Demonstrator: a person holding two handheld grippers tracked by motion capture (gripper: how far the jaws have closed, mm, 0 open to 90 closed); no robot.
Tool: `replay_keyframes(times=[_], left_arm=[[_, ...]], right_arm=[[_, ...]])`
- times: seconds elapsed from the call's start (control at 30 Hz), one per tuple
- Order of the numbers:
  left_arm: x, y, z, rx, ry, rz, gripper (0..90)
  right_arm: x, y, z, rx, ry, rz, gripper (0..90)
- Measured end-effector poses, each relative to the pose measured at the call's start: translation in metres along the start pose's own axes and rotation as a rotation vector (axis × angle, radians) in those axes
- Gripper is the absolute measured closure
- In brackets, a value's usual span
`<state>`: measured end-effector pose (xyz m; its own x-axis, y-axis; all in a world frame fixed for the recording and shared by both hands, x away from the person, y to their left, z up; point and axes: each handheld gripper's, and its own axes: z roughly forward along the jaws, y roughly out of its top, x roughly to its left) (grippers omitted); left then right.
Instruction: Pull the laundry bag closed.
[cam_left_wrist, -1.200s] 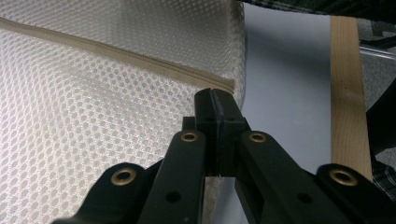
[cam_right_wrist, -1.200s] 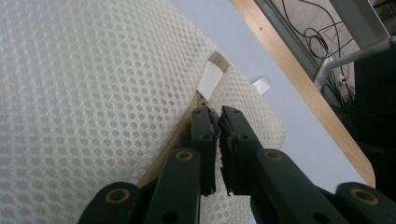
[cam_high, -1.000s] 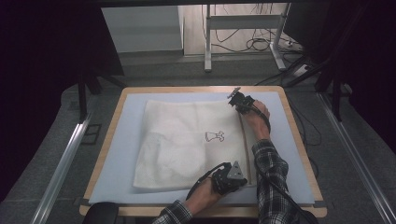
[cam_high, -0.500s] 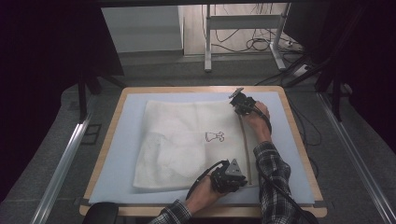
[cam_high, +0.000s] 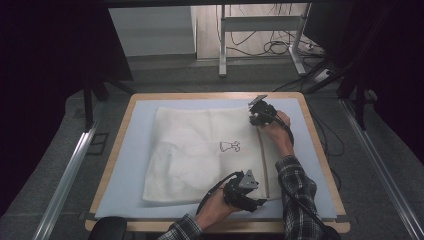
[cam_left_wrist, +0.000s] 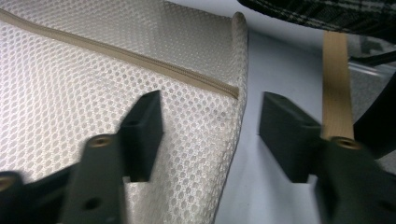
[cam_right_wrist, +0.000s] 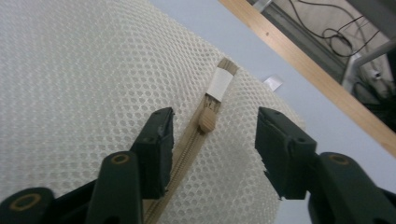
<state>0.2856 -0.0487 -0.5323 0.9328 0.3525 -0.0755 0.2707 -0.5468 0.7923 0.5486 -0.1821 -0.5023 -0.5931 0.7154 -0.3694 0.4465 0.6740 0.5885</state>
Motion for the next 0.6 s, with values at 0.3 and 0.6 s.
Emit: replay_keyframes(times=[0.3,0.6], left_arm=[[0.006,0.002,-0.009,-0.016,-0.028,-0.06,13.7],[0.004,0.004,-0.025,0.015,-0.001,-0.047,5.3]], right_arm=[[-0.001,-0.004,-0.004,-0.03,0.09,0.079,31.1],[0.003,-0.005,-0.009,-0.023,0.147,0.117,18.8]])
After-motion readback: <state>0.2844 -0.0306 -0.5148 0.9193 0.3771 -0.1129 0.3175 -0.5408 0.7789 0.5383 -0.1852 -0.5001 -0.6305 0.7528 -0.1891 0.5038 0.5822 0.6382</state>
